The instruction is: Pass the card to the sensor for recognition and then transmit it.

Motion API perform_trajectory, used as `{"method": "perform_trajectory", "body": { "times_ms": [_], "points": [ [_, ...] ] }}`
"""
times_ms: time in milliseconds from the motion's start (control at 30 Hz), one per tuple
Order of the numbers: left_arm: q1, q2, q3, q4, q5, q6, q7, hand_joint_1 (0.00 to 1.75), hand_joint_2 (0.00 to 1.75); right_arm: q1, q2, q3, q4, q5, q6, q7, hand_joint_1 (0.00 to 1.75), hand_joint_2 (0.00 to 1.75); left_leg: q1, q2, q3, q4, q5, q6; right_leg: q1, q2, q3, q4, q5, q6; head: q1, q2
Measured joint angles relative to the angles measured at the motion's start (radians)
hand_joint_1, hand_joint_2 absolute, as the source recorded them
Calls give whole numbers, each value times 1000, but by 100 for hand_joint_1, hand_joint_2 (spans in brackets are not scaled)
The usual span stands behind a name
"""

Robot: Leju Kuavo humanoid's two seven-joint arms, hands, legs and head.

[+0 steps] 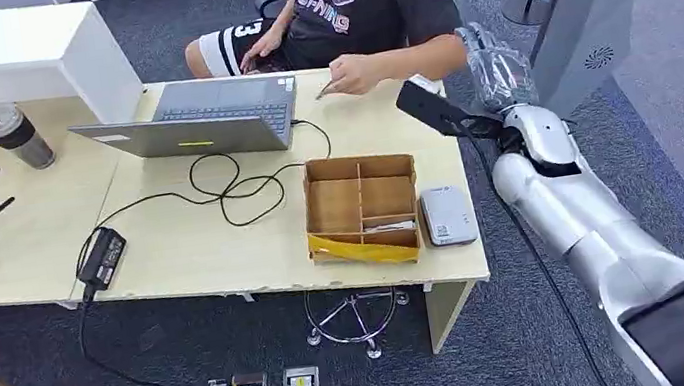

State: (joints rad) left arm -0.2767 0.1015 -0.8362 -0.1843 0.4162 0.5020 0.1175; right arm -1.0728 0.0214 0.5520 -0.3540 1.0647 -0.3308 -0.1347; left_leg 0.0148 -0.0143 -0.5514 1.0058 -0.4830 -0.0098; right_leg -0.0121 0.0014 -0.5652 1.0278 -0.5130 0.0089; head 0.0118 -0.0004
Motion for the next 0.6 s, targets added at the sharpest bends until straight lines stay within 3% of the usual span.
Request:
{"method": "perform_trajectory", "body": {
  "times_ms": [167, 367, 467, 600],
  "points": [
    [1, 0, 0, 0, 2, 3, 0, 0, 175, -8, -10, -24, 0, -68, -10, -29, 0, 175, 0, 0, 0, 0, 0, 0, 0, 0, 0, 0, 0, 0, 0, 0],
    [20, 8, 0, 0, 22, 12, -3, 0, 175, -2, -11, -147, -45, -396, 6, -200, 0, 175, 0, 0, 0, 0, 0, 0, 0, 0, 0, 0, 0, 0, 0, 0],
    [39, 17, 0, 0, 34, 13, -13, 0, 175, 52, -18, -191, -154, -485, 37, -189, 0, 175, 0, 0, 0, 0, 0, 0, 0, 0, 0, 0, 0, 0, 0, 0],
    [55, 23, 0, 2, 40, 18, -13, 0, 175, 114, -30, -233, -279, -544, 24, -160, 0, 175, 0, 0, 0, 0, 0, 0, 0, -1, 0, 0, 0, 0, 0, 0]
  ]
}}
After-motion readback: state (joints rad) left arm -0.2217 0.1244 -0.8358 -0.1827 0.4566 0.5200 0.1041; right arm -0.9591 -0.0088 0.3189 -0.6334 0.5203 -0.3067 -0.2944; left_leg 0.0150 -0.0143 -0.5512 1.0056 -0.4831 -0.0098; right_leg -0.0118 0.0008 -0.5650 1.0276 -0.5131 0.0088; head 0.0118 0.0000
